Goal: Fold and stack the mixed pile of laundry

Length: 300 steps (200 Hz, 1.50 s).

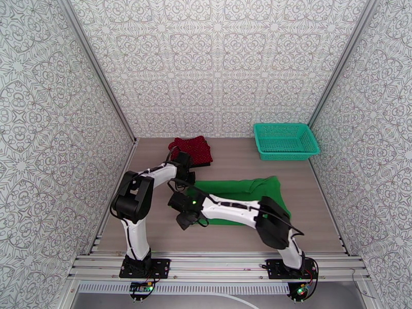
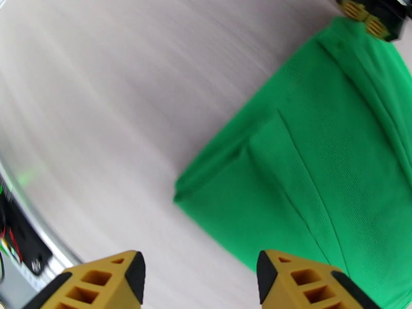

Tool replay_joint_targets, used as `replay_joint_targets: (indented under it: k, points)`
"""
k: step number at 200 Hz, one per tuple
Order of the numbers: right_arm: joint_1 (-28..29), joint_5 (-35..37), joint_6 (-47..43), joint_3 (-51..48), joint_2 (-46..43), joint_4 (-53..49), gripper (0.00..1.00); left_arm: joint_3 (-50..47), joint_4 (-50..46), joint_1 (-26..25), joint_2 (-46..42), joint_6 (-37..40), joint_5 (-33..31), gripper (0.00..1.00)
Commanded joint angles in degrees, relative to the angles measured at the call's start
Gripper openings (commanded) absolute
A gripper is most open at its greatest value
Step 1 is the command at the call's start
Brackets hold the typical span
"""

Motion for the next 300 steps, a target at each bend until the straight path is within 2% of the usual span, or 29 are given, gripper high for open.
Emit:
replay_joint_targets:
  k: [1,48,85,102,127,169,190,248,300]
  points:
    - [-0.07,-0.3,3.86,3.71,3.38,-3.26,0.61,-3.16,2.84,-1.78,1.43,-1.34,4.2,0.0]
    - [-0.11,0.14,4.46,10.73,10.68,-7.28,0.58,-4.04,2.75,-1.77,-0.17,-1.0,4.13,0.0]
    - [-0.11,0.58,5.07,14.86,15.55,-10.59,0.49,-4.88,2.96,-1.73,-0.71,-0.55,4.16,0.0]
    - [-0.11,0.78,5.33,16.19,17.31,-11.85,0.38,-5.74,3.37,-1.68,-0.71,-0.47,4.21,0.0]
    - [-0.11,1.46,5.19,16.62,18.67,-11.91,0.0,-8.19,4.07,-0.94,-1.54,-0.72,4.02,0.0]
    - [0.79,-1.43,3.01,17.1,15.85,-7.34,0.0,-13.88,3.57,3.94,-7.94,-2.34,3.07,0.0]
    - [1.2,-0.15,3.18,15.71,11.92,-5.85,0.0,-12.66,0.25,3.53,-11.79,-1.87,2.36,0.0]
    - [0.94,10.37,6.64,-2.78,-6.94,-0.82,0.0,-0.75,-8.32,-4.77,-15.22,-3.62,0.47,0.0]
    - [-1.15,18.08,12.37,-24.74,-26.02,0.46,0.0,15.54,-15.84,-14.64,-8.65,-5.55,-1.98,0.0]
